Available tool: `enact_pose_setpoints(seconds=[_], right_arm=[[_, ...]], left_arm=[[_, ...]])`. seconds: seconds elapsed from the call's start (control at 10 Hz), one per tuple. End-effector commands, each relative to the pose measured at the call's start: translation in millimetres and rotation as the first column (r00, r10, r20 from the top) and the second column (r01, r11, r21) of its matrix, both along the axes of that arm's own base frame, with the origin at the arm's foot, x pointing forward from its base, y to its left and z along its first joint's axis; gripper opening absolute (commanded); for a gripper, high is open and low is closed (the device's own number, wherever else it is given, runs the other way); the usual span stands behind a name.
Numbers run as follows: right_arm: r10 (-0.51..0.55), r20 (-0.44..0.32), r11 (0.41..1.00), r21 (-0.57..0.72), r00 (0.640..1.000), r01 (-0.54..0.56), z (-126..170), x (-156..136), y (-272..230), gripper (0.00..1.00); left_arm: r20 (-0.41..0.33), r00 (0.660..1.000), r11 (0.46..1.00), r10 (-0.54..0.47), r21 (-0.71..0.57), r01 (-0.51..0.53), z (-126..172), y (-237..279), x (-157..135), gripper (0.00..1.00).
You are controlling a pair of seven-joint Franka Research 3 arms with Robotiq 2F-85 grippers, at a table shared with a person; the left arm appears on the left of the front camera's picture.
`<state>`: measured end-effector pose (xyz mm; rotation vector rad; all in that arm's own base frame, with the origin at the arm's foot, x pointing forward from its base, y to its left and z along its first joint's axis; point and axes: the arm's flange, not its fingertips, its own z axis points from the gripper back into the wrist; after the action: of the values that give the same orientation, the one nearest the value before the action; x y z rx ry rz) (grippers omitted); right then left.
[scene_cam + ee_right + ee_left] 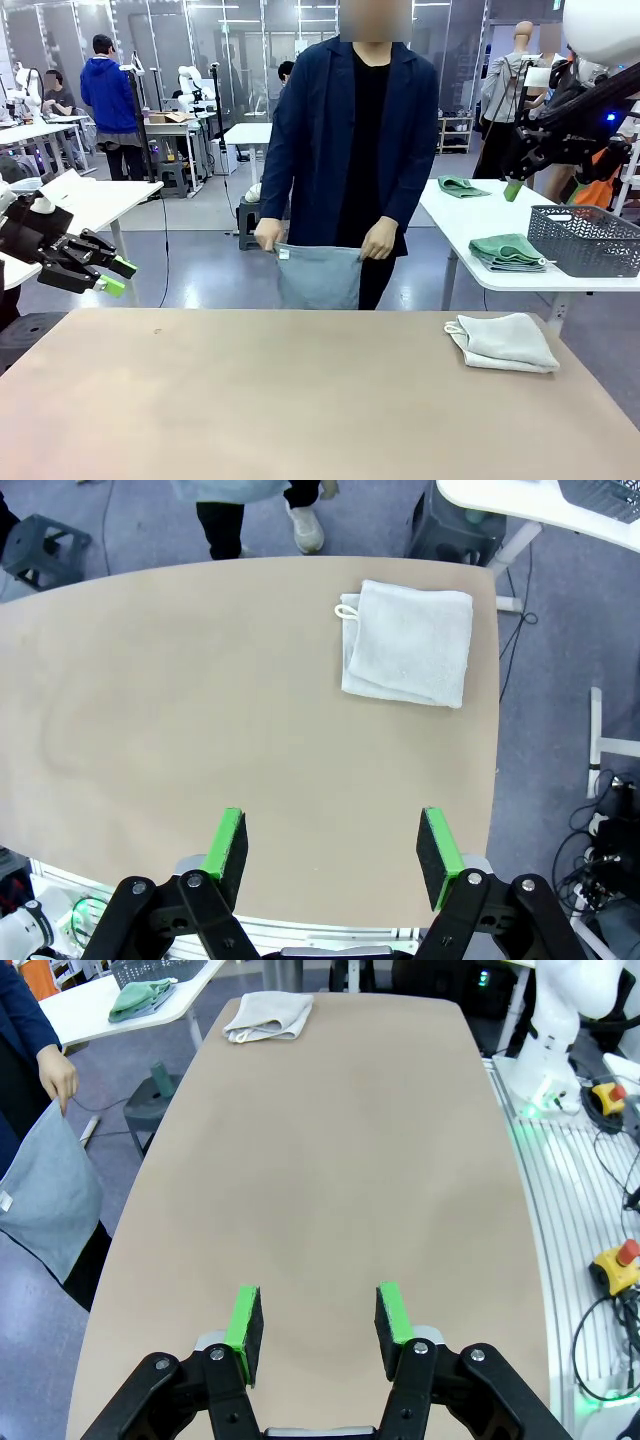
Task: Fold the towels and place them in the basket.
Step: When a person lays out a Towel with hook on the table, fold it in half twice.
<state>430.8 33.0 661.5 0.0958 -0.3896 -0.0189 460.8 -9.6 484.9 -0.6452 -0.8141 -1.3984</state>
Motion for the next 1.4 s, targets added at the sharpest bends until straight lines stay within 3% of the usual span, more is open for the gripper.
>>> enact_pose_setpoints(seconds=[0.0, 1.3], right_arm=[[0.004, 0.0, 1.0, 0.005, 1.0, -0.004, 2.2, 1.5, 0.2, 0.85], [0.004, 0.0, 1.0, 0.005, 1.0, -0.004, 2.2, 1.5, 0.2, 0.85]], left_arm=[[0.004, 1.0, 1.0, -0.005, -0.006, 0.005, 0.3, 0.1, -0.6, 0.59], [0.004, 1.0, 1.0, -0.005, -0.006, 0.005, 0.3, 0.1, -0.6, 0.59]])
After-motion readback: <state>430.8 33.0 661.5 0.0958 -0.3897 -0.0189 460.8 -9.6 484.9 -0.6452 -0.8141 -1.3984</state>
